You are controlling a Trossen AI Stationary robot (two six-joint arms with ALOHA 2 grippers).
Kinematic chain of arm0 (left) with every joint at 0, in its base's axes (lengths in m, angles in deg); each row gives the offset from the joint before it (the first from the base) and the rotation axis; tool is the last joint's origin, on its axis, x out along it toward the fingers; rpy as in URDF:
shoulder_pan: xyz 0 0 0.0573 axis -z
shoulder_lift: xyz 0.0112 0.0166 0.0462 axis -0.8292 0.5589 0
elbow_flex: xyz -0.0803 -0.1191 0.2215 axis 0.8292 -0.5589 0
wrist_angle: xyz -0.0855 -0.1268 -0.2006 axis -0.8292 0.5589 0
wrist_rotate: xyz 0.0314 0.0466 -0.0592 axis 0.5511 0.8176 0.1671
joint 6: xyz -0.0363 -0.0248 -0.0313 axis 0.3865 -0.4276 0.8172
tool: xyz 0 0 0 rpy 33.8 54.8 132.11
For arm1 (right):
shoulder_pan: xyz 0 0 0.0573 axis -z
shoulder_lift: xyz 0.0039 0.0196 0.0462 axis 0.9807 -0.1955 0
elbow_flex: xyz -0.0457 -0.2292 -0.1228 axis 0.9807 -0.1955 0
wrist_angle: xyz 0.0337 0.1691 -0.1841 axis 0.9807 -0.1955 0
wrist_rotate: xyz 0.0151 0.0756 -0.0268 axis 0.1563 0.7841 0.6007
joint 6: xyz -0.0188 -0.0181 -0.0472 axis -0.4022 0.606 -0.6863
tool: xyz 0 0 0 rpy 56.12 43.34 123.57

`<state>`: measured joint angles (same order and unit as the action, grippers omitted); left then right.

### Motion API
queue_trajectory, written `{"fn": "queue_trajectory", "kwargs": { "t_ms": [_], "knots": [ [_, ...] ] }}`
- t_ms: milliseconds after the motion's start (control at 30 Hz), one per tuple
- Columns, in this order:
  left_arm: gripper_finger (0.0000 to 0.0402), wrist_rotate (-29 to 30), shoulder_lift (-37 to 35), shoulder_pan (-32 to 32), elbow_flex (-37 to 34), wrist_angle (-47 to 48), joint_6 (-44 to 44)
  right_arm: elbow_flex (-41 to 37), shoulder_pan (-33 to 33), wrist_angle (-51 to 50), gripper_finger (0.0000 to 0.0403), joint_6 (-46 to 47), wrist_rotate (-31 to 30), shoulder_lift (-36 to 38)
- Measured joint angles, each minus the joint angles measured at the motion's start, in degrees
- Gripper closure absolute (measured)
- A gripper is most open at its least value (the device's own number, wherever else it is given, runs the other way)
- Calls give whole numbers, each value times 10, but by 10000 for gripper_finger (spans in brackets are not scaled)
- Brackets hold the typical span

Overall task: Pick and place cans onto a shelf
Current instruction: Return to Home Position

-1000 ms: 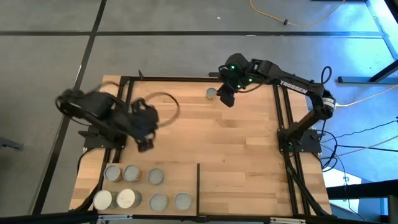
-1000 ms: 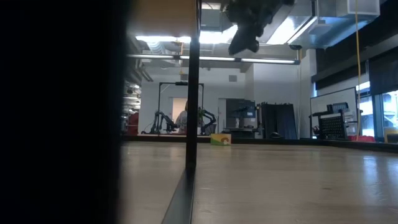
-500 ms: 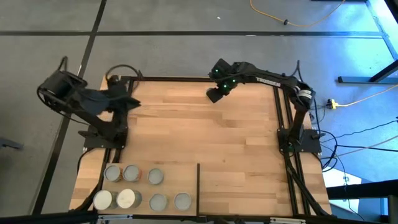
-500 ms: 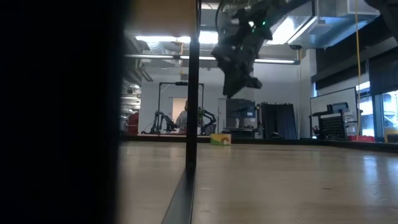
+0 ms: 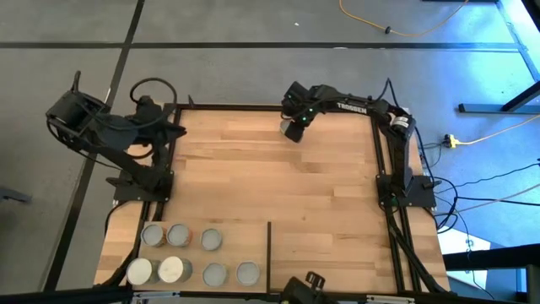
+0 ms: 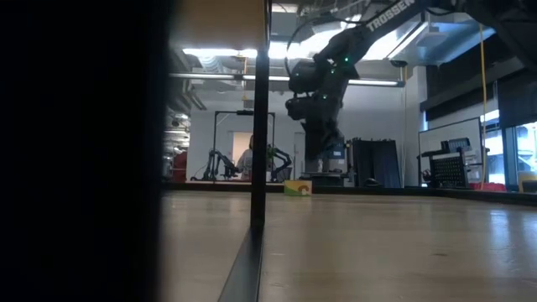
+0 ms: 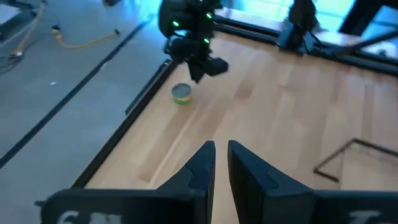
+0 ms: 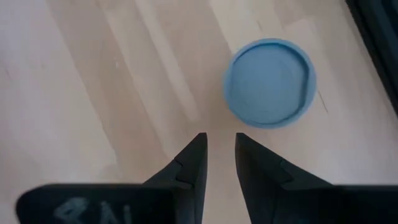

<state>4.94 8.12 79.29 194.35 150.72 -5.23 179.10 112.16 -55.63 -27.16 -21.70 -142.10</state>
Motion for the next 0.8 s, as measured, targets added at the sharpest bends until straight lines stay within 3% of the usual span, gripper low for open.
{"fn": "queue_trajectory", "kwargs": {
  "t_ms": [467, 800],
  "knots": [
    [365, 23, 1, 0, 0, 0, 58, 0, 0, -5, 318, -380, 14, -13],
    [365, 28, 1, 0, 0, 0, 58, 0, 2, 1, 318, -432, 14, -17]
  ]
}}
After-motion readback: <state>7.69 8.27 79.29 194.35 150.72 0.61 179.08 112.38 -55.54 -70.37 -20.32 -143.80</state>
